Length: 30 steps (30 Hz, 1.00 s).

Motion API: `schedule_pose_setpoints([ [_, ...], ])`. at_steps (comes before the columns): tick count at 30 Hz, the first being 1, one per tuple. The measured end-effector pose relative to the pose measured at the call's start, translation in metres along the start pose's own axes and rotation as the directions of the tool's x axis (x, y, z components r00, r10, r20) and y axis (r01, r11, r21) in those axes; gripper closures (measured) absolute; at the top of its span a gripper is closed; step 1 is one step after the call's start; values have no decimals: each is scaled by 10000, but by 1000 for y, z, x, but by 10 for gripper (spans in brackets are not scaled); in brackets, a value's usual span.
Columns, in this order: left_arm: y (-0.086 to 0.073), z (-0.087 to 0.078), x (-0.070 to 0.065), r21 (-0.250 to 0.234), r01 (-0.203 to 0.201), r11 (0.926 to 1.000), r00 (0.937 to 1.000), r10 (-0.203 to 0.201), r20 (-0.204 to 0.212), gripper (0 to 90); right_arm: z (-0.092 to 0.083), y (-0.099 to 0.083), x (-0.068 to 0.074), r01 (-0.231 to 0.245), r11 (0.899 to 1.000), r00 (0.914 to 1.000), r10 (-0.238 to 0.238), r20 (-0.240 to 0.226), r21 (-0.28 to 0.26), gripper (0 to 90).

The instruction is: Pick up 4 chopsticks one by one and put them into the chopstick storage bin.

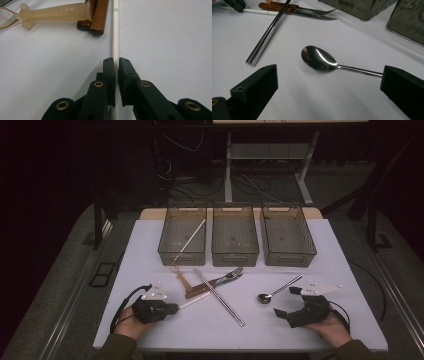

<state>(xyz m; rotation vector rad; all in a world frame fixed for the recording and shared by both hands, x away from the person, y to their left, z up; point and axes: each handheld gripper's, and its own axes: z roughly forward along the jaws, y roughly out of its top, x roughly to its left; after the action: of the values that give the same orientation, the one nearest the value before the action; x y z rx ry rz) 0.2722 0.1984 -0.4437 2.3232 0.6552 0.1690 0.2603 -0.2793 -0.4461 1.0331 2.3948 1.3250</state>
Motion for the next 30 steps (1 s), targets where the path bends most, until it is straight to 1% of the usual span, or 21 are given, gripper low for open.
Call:
schedule_pose_setpoints([
  [2,0,0,1,42,44,10000,10000,-44,67,843,0,0,0,-5,10000,10000,5,3,-5,14],
  [3,0,0,1,-41,189,9998,9998,-189,107,844,0,0,0,-4,10000,10000,4,1,-6,14],
  [4,-1,-1,2,-11,133,9999,9998,-132,150,844,0,0,0,2,10000,10000,-2,-7,-6,14],
  [7,0,-1,2,33,132,9999,9997,-133,192,844,0,0,0,13,10000,10000,-13,-16,-50,14],
  [10,0,-1,1,-15,245,9997,9990,-244,376,844,0,0,0,13,10000,10000,-13,-13,-57,14],
  [12,1,-1,1,65,149,9999,9988,-152,462,845,0,0,0,13,10000,10000,-13,-12,-56,14],
  [13,1,-1,0,44,200,9998,9986,-202,493,845,0,0,0,32,10000,10000,-32,-12,-63,14],
  [19,5,-5,-2,-94,203,9997,9981,-197,578,844,0,0,0,24,10000,10000,-24,-16,-69,14],
  [22,6,-6,-4,-74,172,9998,9983,-168,559,845,0,0,0,15,10000,10000,-15,-13,-62,14],
  [30,8,-14,-4,-256,287,9993,9981,-273,558,844,-1,0,-1,30,10000,10000,-30,-10,-61,14],
])
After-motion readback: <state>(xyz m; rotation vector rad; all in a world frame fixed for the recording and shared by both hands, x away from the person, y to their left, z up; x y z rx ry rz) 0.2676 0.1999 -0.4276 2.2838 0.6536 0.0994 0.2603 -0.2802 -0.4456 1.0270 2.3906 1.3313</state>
